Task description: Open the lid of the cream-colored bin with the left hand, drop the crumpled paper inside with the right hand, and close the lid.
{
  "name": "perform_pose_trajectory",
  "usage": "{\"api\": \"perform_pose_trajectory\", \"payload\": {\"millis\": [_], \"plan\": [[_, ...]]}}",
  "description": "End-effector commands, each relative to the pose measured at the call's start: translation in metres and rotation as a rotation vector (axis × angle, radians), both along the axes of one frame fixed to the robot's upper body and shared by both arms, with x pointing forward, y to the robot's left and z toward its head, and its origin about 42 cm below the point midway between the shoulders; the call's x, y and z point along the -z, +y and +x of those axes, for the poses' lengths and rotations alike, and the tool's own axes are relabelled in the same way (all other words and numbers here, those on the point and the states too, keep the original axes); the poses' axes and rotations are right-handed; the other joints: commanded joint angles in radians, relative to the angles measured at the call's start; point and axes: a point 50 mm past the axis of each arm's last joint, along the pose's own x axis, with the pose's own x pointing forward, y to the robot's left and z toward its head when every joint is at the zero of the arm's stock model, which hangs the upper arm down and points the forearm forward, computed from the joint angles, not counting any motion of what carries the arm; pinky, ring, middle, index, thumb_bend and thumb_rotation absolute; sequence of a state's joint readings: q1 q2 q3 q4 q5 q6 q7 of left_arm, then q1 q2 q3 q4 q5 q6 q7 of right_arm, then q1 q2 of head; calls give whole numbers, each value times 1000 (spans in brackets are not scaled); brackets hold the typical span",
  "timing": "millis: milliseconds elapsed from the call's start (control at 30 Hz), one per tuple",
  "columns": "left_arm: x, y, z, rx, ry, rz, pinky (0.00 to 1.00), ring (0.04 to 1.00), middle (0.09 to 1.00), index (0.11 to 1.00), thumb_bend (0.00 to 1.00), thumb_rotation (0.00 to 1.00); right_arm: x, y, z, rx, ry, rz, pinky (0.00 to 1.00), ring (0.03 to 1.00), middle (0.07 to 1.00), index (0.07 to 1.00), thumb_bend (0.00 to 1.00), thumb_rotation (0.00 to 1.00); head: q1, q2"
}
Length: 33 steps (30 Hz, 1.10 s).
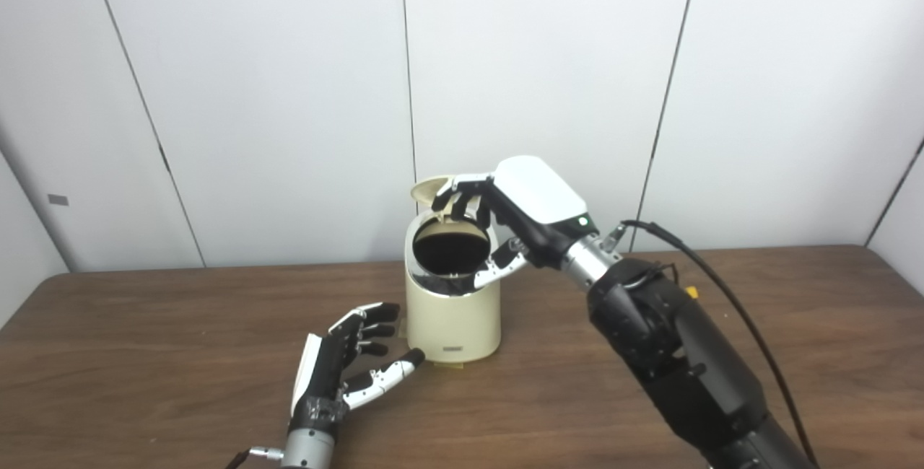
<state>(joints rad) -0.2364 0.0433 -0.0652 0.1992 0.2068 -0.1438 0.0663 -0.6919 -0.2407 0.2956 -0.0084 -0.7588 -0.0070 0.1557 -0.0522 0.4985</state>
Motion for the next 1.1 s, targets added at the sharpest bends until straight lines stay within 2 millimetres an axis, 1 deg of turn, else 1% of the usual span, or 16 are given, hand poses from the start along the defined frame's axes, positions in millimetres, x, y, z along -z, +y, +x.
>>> {"api": "perform_pose_trajectory", "payload": {"millis": [0,167,300,333,400,467,533,633,667,700,767,867,933,1000,1067], "plan": [[4,2,-4,3,-6,8,646,725,760,752,719,185,-25,-10,-5,-5,-87,64,278,379,559,636,755,11,-1,0],[4,1,-4,7,-11,8,637,720,760,750,718,174,-25,-27,-19,13,-90,138,282,374,576,652,777,0,1,-1],[3,1,-3,3,-12,10,655,727,761,753,715,180,-16,-44,-29,51,-37,225,279,373,580,664,806,11,6,-1],[3,1,-3,2,-10,9,656,728,763,754,716,181,-11,-48,-31,61,-5,248,297,394,596,674,818,22,9,-1],[3,1,-3,0,-7,8,656,730,766,756,721,194,1,-59,-37,75,84,330,341,472,660,703,846,32,14,-2],[2,1,-3,-3,-7,10,649,732,773,757,725,202,14,-69,-43,94,145,394,370,541,724,737,847,61,21,-6],[2,1,-3,-4,-12,9,636,728,775,756,725,205,29,-80,-49,119,210,456,387,570,747,756,858,86,24,-7],[3,1,-3,-5,-12,0,618,725,776,756,730,207,47,-93,-60,151,325,486,462,650,809,835,862,205,26,-9],[2,1,-3,-3,-14,-3,609,720,774,755,727,195,52,-96,-64,154,359,485,510,689,843,872,879,262,26,-9],[3,1,-2,-1,-18,-4,600,715,772,756,724,183,57,-99,-67,152,387,488,549,720,866,897,897,297,31,-9],[3,0,-1,2,-23,-4,590,714,775,758,717,174,66,-102,-70,138,418,512,605,760,891,923,927,322,36,-10],[3,0,0,2,-22,-8,599,716,773,762,725,185,82,-104,-69,97,428,599,603,761,883,913,951,328,46,-13],[3,-1,0,2,-23,-15,598,714,770,764,725,181,92,-104,-67,57,431,673,616,770,879,906,943,295,48,-13],[3,-1,1,2,-25,-17,584,706,763,765,727,181,100,-101,-64,34,425,721,609,766,865,894,927,254,56,-17],[3,-1,1,0,-29,-9,593,712,763,766,730,194,107,-99,-62,27,411,744,587,748,853,881,864,180,61,-19]]}}
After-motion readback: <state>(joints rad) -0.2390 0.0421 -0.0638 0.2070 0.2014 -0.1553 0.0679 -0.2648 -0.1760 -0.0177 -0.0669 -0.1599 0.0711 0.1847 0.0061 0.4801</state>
